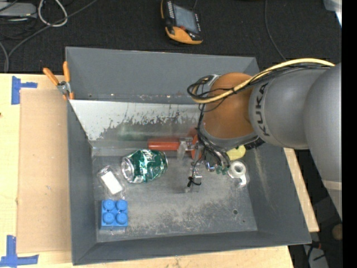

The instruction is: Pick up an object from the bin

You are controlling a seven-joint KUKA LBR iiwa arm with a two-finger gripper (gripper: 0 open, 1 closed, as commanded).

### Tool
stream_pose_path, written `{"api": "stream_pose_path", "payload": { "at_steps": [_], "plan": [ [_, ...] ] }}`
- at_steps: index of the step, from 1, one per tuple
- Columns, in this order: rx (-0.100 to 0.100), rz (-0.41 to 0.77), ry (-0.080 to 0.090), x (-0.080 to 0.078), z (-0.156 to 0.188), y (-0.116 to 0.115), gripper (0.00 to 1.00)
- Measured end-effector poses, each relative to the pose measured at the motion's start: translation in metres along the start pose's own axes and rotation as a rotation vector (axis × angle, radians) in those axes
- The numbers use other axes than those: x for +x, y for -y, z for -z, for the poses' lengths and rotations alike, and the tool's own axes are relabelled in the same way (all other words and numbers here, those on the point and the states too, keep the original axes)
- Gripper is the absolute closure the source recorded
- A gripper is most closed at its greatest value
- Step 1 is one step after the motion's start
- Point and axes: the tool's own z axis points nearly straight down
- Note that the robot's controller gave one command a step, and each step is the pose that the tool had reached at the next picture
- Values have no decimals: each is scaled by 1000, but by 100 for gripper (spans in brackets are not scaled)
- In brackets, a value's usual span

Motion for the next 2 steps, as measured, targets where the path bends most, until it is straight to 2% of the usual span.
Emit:
{"api": "stream_pose_path", "payload": {
  "at_steps": [1, 2],
  "plan": [
    [-1, 220, -1, 16, 33, -10, 0],
    [1, 96, 10, -6, 89, -3, 0]
  ]
}}
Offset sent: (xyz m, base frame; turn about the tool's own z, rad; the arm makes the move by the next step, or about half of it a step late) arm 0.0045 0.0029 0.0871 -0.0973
